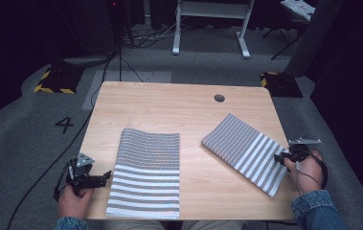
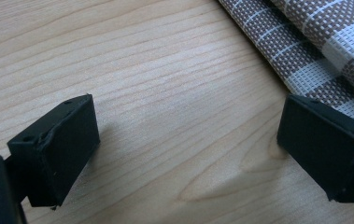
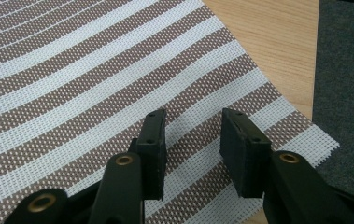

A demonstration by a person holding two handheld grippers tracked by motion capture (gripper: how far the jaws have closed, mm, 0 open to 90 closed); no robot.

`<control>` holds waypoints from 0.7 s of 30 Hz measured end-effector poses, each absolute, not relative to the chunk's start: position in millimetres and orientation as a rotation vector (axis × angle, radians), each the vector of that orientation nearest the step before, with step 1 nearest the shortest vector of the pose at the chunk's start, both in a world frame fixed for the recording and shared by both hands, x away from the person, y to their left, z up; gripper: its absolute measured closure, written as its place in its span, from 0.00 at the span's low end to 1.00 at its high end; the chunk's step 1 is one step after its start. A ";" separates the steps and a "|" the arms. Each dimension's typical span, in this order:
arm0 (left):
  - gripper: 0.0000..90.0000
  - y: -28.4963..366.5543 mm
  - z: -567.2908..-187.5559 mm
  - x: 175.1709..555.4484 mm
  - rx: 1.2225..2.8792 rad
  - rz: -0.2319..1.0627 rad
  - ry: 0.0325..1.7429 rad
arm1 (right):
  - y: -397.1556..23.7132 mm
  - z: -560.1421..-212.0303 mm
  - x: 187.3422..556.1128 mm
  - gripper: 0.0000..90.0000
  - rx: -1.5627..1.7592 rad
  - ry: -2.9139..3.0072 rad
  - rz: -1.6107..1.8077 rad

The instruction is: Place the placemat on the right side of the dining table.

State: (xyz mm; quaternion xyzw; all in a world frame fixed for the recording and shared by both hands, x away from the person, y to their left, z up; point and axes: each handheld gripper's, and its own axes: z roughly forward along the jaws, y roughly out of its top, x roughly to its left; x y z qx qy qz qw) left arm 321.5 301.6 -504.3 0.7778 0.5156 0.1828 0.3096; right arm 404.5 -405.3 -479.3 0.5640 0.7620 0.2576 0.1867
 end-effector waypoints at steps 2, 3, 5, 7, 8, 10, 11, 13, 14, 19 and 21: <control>0.06 301.6 -504.3 321.5 2.055 0.483 1.362 | -403.7 -479.5 402.8 0.86 1.572 2.153 0.745; 0.06 301.5 -504.3 321.5 2.054 0.483 1.362 | -403.1 -479.9 402.2 0.89 1.575 2.154 0.760; 0.06 301.5 -504.3 321.5 2.055 0.483 1.362 | -402.7 -480.5 401.5 0.94 1.581 2.153 0.778; 0.06 301.6 -504.3 321.5 2.055 0.482 1.362 | -401.7 -481.0 400.8 0.97 1.568 2.152 0.778; 0.06 301.6 -504.3 321.5 2.055 0.483 1.362 | -401.7 -481.0 400.8 0.97 1.568 2.152 0.778; 0.06 301.8 -504.3 321.6 2.055 0.480 1.360 | -398.0 -480.5 400.0 0.99 1.548 2.156 0.756; 0.06 301.8 -504.3 321.6 2.055 0.480 1.360 | -398.0 -480.5 400.0 0.99 1.548 2.156 0.756; 0.06 301.8 -504.3 321.7 2.055 0.481 1.360 | -395.6 -476.5 400.6 1.00 1.528 2.157 0.741; 0.06 301.8 -504.3 321.7 2.055 0.481 1.360 | -395.6 -476.5 400.6 1.00 1.528 2.157 0.741; 0.06 301.7 -504.2 321.6 2.054 0.482 1.361 | -394.1 -456.3 395.0 1.00 1.460 2.121 0.819; 0.06 301.7 -504.3 321.6 2.053 0.481 1.361 | -390.9 -443.5 390.9 1.00 1.420 2.116 0.842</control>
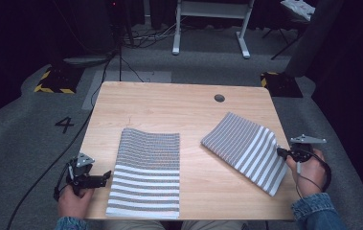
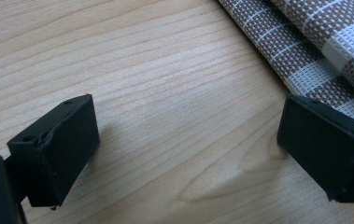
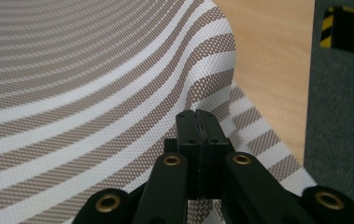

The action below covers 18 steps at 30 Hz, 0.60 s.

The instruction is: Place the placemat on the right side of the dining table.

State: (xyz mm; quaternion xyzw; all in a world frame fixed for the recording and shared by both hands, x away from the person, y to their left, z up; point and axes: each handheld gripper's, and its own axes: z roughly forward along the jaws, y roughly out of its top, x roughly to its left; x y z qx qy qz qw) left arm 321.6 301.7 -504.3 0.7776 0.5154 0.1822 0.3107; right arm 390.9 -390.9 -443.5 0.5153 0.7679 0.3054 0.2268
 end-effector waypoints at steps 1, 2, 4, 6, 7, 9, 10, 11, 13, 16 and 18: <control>0.06 301.8 -504.3 321.6 2.055 0.481 1.360 | -388.6 -436.9 388.4 1.00 1.398 2.117 0.849; 0.06 301.7 -504.3 321.6 2.054 0.481 1.361 | -381.3 -421.6 381.5 1.00 1.343 2.118 0.882; 0.06 301.7 -504.3 321.6 2.054 0.482 1.360 | -377.8 -416.5 378.5 1.00 1.327 2.114 0.898; 0.06 301.7 -504.3 321.6 2.054 0.480 1.360 | -367.6 -403.5 369.7 1.00 1.273 2.119 0.935; 0.06 301.8 -504.3 321.7 2.055 0.482 1.360 | -355.9 -392.6 358.9 1.00 1.216 2.135 0.957; 0.06 301.7 -504.3 321.6 2.054 0.480 1.361 | -350.3 -388.1 353.4 1.00 1.178 2.144 0.966; 0.06 301.7 -504.2 321.6 2.054 0.482 1.360 | -338.8 -379.8 341.4 1.00 1.131 2.165 0.995; 0.06 301.7 -504.3 321.6 2.053 0.480 1.361 | -332.9 -376.2 335.1 1.00 1.114 2.174 1.013; 0.06 301.6 -504.3 321.6 2.055 0.482 1.362 | -327.1 -373.2 328.8 1.00 1.093 2.186 1.029; 0.06 301.7 -504.3 321.6 2.054 0.480 1.360 | -308.8 -368.3 309.4 1.00 1.016 2.234 1.065; 0.06 301.7 -504.3 321.6 2.054 0.480 1.360 | -297.6 -366.8 296.8 1.00 0.975 2.268 1.084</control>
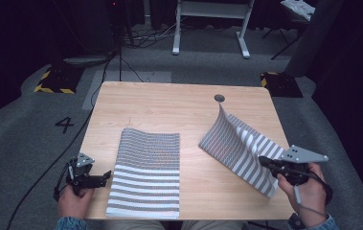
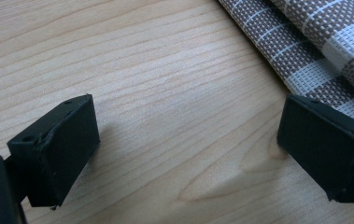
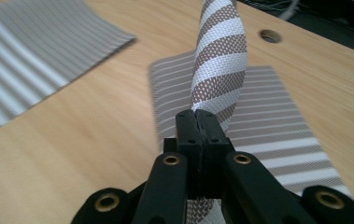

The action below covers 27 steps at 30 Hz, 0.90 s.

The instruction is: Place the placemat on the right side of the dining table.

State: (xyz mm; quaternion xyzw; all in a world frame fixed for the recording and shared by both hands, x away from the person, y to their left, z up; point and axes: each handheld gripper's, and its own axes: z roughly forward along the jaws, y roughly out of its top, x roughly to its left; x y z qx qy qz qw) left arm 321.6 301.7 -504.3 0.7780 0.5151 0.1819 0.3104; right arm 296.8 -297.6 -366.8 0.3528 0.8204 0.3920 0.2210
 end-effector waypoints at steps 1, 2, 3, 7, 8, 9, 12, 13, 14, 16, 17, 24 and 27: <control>0.06 301.6 -504.3 321.6 2.054 0.483 1.362 | -292.8 -366.6 290.9 1.00 0.954 2.286 1.097; 0.06 301.7 -504.3 321.6 2.054 0.482 1.361 | -284.2 -367.3 279.8 0.99 0.927 2.318 1.117; 0.06 301.7 -504.3 321.6 2.055 0.480 1.360 | -284.2 -367.3 279.8 0.99 0.927 2.318 1.117; 0.06 301.7 -504.3 321.6 2.055 0.480 1.360 | -269.4 -374.0 256.8 0.99 0.872 2.414 1.148; 0.06 301.7 -504.3 321.6 2.055 0.480 1.360 | -268.0 -374.9 253.2 0.99 0.867 2.429 1.155; 0.06 301.7 -504.3 321.6 2.054 0.480 1.360 | -268.0 -374.9 253.2 0.99 0.867 2.429 1.155; 0.06 301.7 -504.2 321.6 2.055 0.482 1.360 | -264.3 -376.5 242.1 0.94 0.846 2.491 1.173; 0.06 301.7 -504.2 321.6 2.055 0.482 1.360 | -264.3 -376.5 242.1 0.94 0.846 2.491 1.173; 0.06 301.6 -504.3 321.6 2.053 0.480 1.361 | -259.8 -378.2 238.0 0.83 0.832 2.586 1.185; 0.06 301.6 -504.3 321.6 2.055 0.483 1.362 | -257.7 -378.2 235.7 0.72 0.810 2.616 1.207; 0.06 301.7 -504.3 321.6 2.055 0.480 1.360 | -255.2 -377.9 234.0 0.61 0.784 2.630 1.208; 0.06 301.7 -504.3 321.6 2.054 0.480 1.360 | -272.7 -370.4 247.9 0.41 0.918 2.395 1.247; 0.06 301.7 -504.3 321.6 2.054 0.481 1.361 | -298.9 -381.2 270.0 0.36 1.091 2.268 1.159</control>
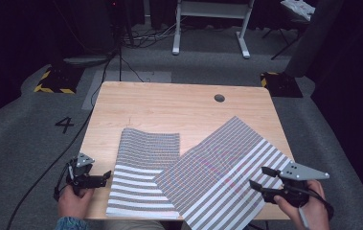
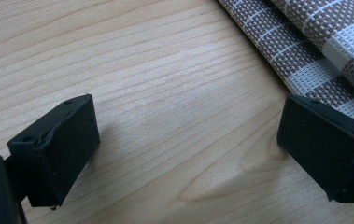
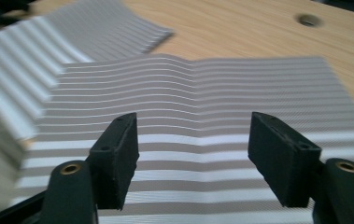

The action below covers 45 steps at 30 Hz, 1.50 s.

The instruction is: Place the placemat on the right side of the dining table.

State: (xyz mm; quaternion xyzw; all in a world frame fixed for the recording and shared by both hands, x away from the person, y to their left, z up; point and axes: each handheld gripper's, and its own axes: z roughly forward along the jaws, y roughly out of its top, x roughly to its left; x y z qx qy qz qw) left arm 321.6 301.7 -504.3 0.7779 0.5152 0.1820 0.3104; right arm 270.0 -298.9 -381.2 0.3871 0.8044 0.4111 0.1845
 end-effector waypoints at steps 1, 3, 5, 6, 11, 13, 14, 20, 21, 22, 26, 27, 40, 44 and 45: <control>0.06 301.7 -504.3 321.6 2.054 0.480 1.360 | -305.6 -385.3 275.4 0.35 1.134 2.245 1.139; 0.06 301.7 -504.3 321.6 2.054 0.480 1.361 | -311.6 -389.5 280.4 0.35 1.185 2.217 1.124; 0.06 301.7 -504.3 321.6 2.055 0.480 1.360 | -323.9 -398.4 290.5 0.34 1.250 2.186 1.087; 0.06 301.7 -504.3 321.6 2.054 0.482 1.360 | -329.4 -402.5 295.0 0.33 1.280 2.173 1.065; 0.06 301.7 -504.3 321.6 2.054 0.480 1.360 | -351.0 -425.7 312.7 0.29 1.428 2.121 0.946; 0.06 301.7 -504.3 321.6 2.055 0.480 1.360 | -361.3 -440.7 320.9 0.28 1.498 2.109 0.880; 0.06 301.7 -504.3 321.6 2.055 0.480 1.360 | -361.3 -440.7 320.9 0.28 1.498 2.109 0.880; 0.06 301.7 -504.3 321.7 2.054 0.480 1.360 | -380.4 -465.1 330.7 0.28 1.580 2.078 0.807; 0.06 301.7 -504.3 321.7 2.054 0.480 1.360 | -380.4 -465.1 330.7 0.28 1.580 2.078 0.807; 0.06 301.7 -504.3 321.6 2.054 0.480 1.360 | -383.7 -468.9 332.2 0.27 1.609 2.069 0.792; 0.06 301.7 -504.3 321.6 2.053 0.481 1.361 | -388.6 -475.7 334.7 0.27 1.634 2.049 0.749; 0.06 301.7 -504.3 321.6 2.053 0.480 1.361 | -388.6 -475.7 334.7 0.27 1.634 2.049 0.749; 0.06 301.6 -504.3 321.5 2.054 0.483 1.362 | -384.2 -484.9 339.1 0.27 1.683 2.068 0.685; 0.06 301.5 -504.3 321.5 2.054 0.483 1.362 | -381.5 -482.3 341.2 0.47 1.648 2.113 0.705; 0.06 301.5 -504.3 321.5 2.054 0.483 1.362 | -381.5 -482.3 341.2 0.47 1.648 2.113 0.705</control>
